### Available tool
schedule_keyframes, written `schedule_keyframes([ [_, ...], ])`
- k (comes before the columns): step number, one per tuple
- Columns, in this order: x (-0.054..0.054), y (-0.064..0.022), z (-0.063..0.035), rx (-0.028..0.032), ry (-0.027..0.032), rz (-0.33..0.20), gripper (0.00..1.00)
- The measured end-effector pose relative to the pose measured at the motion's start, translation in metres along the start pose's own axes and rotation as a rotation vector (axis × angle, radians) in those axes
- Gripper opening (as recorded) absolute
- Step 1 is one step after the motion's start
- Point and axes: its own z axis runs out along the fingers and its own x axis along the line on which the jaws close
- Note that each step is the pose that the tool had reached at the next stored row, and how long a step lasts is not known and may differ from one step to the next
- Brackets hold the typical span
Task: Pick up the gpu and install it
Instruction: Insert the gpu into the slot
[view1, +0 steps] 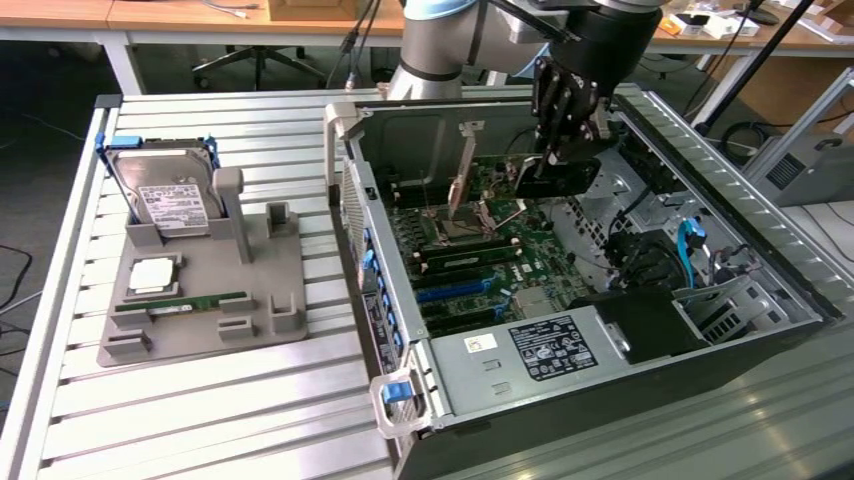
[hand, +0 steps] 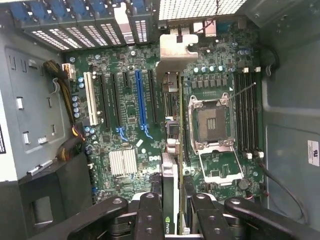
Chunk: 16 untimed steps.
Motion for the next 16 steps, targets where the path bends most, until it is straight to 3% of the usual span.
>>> schedule_keyframes([
  [16, 0.0, 0.0, 0.0001, -0.0028, -0.0041, -0.122, 0.27],
])
